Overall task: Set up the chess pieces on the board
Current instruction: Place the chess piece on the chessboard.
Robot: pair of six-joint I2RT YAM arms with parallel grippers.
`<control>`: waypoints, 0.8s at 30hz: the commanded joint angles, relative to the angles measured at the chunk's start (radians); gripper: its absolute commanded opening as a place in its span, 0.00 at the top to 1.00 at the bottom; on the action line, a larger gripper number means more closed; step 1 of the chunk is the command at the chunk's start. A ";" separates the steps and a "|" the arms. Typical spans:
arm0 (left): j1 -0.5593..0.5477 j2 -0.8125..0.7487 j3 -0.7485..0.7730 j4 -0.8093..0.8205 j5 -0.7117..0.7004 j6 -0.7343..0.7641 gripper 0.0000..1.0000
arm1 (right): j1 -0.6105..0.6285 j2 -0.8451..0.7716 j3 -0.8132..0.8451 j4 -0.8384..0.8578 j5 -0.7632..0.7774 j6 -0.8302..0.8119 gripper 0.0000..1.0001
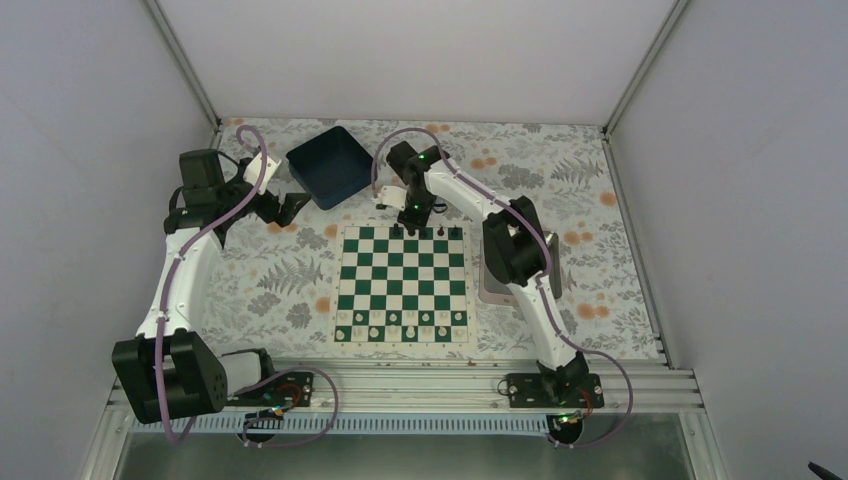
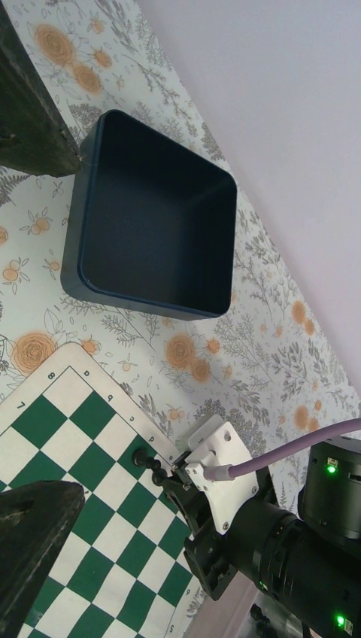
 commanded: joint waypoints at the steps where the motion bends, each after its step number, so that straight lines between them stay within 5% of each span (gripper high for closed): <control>1: -0.002 -0.020 0.001 0.001 0.022 0.014 0.00 | 0.015 0.008 0.022 -0.021 -0.015 0.001 0.92; 5: -0.002 -0.021 0.001 -0.001 0.022 0.016 0.00 | 0.015 0.038 0.028 -0.018 -0.013 0.007 0.90; 16: -0.002 -0.016 0.000 -0.001 0.020 0.018 0.00 | -0.006 -0.103 0.063 0.013 0.024 0.030 0.43; 24: -0.001 -0.017 0.000 0.001 0.017 0.018 0.00 | -0.163 -0.461 -0.225 0.078 0.050 0.008 0.39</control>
